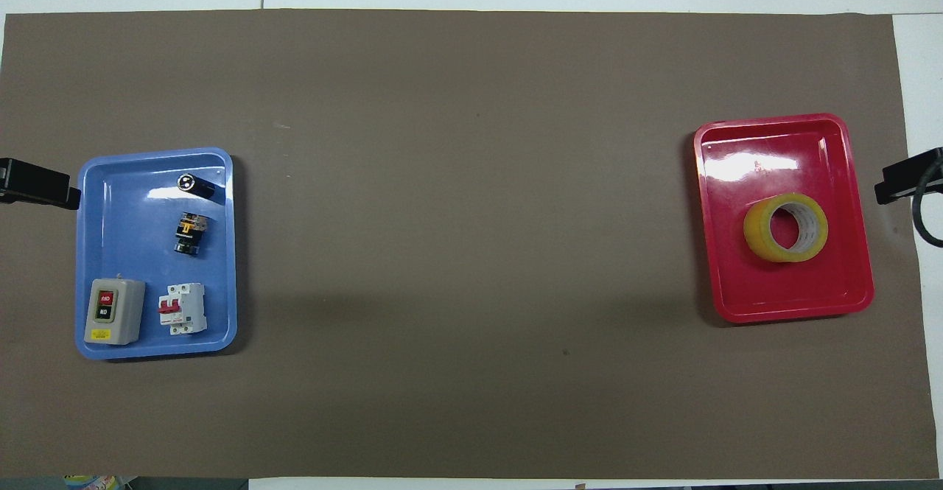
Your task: Place and move tape with both arms
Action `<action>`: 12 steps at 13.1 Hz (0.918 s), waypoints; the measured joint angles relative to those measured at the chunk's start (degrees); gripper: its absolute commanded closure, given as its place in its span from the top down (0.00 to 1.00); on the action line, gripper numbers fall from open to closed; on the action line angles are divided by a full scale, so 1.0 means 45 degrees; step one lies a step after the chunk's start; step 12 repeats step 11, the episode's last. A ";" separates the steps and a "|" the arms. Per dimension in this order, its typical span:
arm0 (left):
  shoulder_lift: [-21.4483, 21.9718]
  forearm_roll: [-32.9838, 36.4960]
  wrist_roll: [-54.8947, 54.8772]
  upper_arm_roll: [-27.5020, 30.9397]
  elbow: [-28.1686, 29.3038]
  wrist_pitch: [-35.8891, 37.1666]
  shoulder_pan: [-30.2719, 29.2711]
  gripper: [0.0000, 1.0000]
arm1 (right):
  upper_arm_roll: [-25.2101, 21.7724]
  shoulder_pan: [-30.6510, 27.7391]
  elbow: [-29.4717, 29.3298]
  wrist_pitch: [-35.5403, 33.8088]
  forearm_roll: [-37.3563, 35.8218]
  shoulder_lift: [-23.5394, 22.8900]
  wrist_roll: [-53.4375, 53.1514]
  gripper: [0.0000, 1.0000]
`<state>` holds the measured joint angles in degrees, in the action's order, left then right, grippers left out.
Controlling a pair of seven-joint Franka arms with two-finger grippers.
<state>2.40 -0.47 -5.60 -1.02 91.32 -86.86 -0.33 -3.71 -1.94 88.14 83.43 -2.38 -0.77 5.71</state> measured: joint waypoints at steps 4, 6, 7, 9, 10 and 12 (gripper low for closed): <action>0.0000 0.0000 0.0000 0.0000 0.0000 0.0001 0.0000 1.00 | 0.0035 0.0050 -0.0087 0.0000 0.0194 -0.0020 -0.0192 1.00; 0.0000 0.0000 0.0000 0.0000 0.0000 0.0002 0.0000 1.00 | 0.0011 -0.0002 -0.0088 0.0000 0.0171 -0.0026 -0.0235 1.00; 0.0000 0.0000 0.0000 0.0000 0.0000 0.0002 0.0000 1.00 | -0.0019 -0.0026 -0.0088 0.0000 0.0161 -0.0031 -0.0235 1.00; 0.0000 0.0000 0.0000 0.0000 0.0000 0.0002 0.0000 1.00 | -0.0038 -0.0072 -0.0090 0.0000 0.0154 -0.0035 -0.0236 1.00; 0.0000 0.0000 0.0000 0.0000 0.0000 0.0002 0.0000 1.00 | -0.0039 -0.0095 -0.0092 0.0000 0.0153 -0.0038 -0.0236 1.00; 0.0000 0.0000 0.0000 0.0000 0.0000 0.0002 0.0000 1.00 | -0.0047 -0.0111 -0.0094 0.0000 0.0153 -0.0040 -0.0236 1.00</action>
